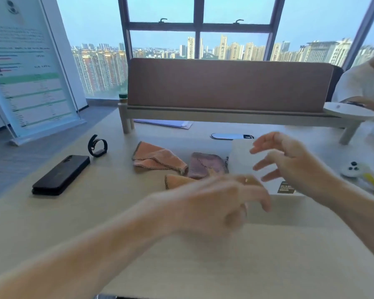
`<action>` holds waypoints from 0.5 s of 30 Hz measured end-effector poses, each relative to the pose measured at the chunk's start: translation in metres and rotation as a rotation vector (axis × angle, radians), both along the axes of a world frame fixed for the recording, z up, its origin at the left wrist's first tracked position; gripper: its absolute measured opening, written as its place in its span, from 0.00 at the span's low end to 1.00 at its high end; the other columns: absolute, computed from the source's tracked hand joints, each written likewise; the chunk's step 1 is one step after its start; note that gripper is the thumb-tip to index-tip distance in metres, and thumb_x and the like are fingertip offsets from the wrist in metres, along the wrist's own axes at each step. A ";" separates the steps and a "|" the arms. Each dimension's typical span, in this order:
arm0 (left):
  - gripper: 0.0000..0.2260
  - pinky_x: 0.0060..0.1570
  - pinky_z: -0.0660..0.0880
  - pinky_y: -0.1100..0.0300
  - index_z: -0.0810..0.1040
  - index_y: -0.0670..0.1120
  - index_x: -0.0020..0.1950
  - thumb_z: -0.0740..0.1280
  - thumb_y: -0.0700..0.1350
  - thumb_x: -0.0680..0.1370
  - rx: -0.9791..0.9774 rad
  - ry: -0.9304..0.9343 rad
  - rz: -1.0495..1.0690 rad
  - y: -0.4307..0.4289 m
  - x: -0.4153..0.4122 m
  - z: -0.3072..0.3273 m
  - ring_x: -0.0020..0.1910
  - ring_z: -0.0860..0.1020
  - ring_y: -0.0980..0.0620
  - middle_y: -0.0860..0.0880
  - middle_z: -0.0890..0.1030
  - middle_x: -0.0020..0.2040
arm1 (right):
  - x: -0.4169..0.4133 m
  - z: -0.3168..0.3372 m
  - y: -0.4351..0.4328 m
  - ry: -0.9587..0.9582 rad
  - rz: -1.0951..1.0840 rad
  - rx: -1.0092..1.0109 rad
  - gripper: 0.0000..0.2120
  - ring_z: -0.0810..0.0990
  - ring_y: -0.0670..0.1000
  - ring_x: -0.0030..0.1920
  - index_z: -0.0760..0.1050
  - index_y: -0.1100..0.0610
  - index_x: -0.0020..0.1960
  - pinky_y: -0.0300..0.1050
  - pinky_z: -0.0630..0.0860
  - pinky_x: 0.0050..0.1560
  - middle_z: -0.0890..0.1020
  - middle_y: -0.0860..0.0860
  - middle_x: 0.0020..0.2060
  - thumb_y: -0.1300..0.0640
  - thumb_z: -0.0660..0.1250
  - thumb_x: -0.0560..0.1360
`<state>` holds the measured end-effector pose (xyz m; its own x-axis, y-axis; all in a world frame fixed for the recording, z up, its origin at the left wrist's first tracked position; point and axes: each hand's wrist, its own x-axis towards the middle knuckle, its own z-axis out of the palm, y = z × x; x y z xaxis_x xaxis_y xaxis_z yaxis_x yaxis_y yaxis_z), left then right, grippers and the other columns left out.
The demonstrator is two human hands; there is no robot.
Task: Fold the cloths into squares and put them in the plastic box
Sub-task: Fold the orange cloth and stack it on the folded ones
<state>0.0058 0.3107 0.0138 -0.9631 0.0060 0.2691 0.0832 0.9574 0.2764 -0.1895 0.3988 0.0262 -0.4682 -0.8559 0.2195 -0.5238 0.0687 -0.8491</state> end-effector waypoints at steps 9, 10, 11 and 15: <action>0.04 0.52 0.72 0.62 0.81 0.52 0.51 0.72 0.45 0.77 0.130 0.010 0.476 -0.087 0.049 -0.079 0.50 0.77 0.62 0.61 0.82 0.49 | 0.013 -0.084 0.010 0.471 0.123 0.177 0.11 0.75 0.33 0.53 0.74 0.42 0.60 0.29 0.71 0.46 0.76 0.35 0.53 0.48 0.68 0.78; 0.04 0.50 0.72 0.62 0.81 0.53 0.49 0.73 0.46 0.76 0.114 -0.003 0.472 -0.090 0.050 -0.079 0.48 0.77 0.62 0.60 0.82 0.47 | 0.013 -0.088 0.002 0.499 0.110 0.169 0.13 0.75 0.35 0.54 0.74 0.43 0.62 0.32 0.72 0.49 0.76 0.36 0.54 0.46 0.68 0.78; 0.05 0.48 0.72 0.64 0.80 0.54 0.48 0.74 0.47 0.75 0.129 -0.037 0.454 -0.091 0.051 -0.078 0.47 0.77 0.61 0.59 0.81 0.45 | 0.014 -0.092 -0.004 0.547 0.118 0.171 0.15 0.75 0.39 0.57 0.74 0.44 0.62 0.38 0.73 0.54 0.76 0.38 0.57 0.44 0.68 0.77; 0.07 0.43 0.73 0.66 0.78 0.54 0.45 0.74 0.52 0.73 0.149 -0.232 0.371 -0.072 0.066 -0.090 0.43 0.77 0.59 0.58 0.79 0.42 | 0.021 -0.115 -0.011 0.725 0.259 0.278 0.16 0.75 0.45 0.63 0.73 0.45 0.64 0.46 0.74 0.63 0.74 0.40 0.64 0.44 0.66 0.78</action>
<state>0.0713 0.2384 -0.0760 -0.9279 -0.3724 0.0181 -0.3375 0.8595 0.3838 -0.1683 0.3879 -0.0890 -0.0714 -0.9853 0.1555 -0.9643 0.0283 -0.2635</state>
